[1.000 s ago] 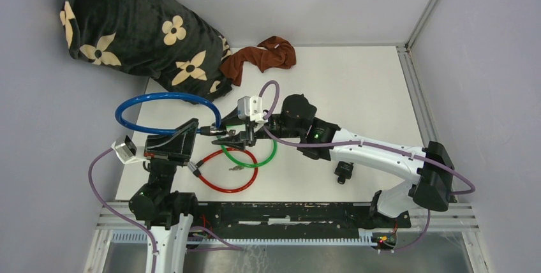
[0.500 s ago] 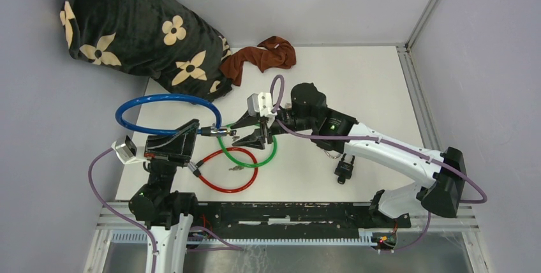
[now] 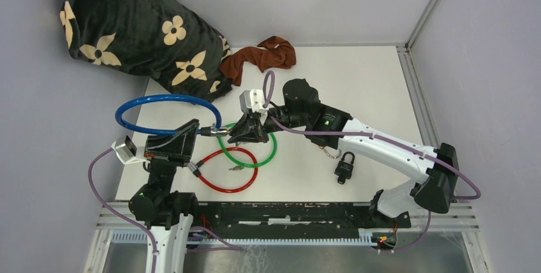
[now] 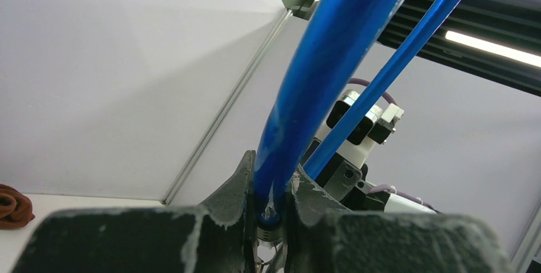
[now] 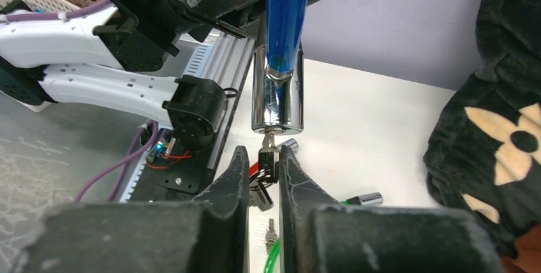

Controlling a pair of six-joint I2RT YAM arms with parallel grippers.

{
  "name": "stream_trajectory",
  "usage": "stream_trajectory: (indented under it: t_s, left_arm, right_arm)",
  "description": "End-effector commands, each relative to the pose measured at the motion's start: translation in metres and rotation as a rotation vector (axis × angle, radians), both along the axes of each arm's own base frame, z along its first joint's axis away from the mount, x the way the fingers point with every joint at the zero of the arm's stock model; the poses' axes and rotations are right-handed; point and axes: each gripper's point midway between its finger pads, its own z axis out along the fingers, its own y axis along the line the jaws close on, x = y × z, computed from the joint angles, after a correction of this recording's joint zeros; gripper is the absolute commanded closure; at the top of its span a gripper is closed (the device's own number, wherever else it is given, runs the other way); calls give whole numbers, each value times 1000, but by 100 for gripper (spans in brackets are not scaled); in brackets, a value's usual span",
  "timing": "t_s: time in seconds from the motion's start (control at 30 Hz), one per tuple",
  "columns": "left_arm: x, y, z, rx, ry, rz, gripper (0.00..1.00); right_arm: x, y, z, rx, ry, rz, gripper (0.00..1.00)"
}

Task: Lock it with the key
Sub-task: Lock the lock.

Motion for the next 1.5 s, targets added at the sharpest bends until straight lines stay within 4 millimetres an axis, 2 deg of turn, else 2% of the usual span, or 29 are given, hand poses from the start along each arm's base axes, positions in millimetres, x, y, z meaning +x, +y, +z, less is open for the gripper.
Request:
stream_trajectory:
  t_s: [0.0,0.1,0.23,0.37,0.47,0.63,1.0,1.17,1.2,1.27,1.33,1.47]
  left_arm:
    - [-17,1,17,-13,-80,-6,98]
    - [-17,1,17,-13,-76,-6,98]
    - [-10,2,11,-24,-37,-9,98]
    - [5,-1,-8,-25,72,-33,98]
    - [14,-6,-23,-26,155,-72,98]
    - [15,-10,-30,-27,196,-107,98]
    - [17,-10,-32,-45,225,-119,98]
    - [16,-9,-30,-41,216,-110,98]
    - [16,-9,-29,-36,207,-102,98]
    - [14,-8,-25,-25,179,-83,98]
    - [10,-6,-17,-10,126,-58,98]
    - [0,-5,-5,27,30,-16,98]
  right_arm:
    - [-1,0,23,42,-16,2,100]
    - [8,-3,26,59,-41,-61,100]
    - [23,-12,43,167,-163,-226,100]
    - [32,-19,59,253,-336,-366,100]
    - [36,-19,63,281,-428,-425,100]
    - [34,-7,54,253,-524,-444,100]
    - [42,-8,33,187,-686,-477,100]
    - [35,-7,21,164,-742,-421,100]
    - [30,-5,19,160,-758,-388,96]
    - [28,-5,14,133,-769,-359,79]
    - [30,-7,6,77,-786,-351,69]
    - [26,-15,-6,23,-798,-312,56]
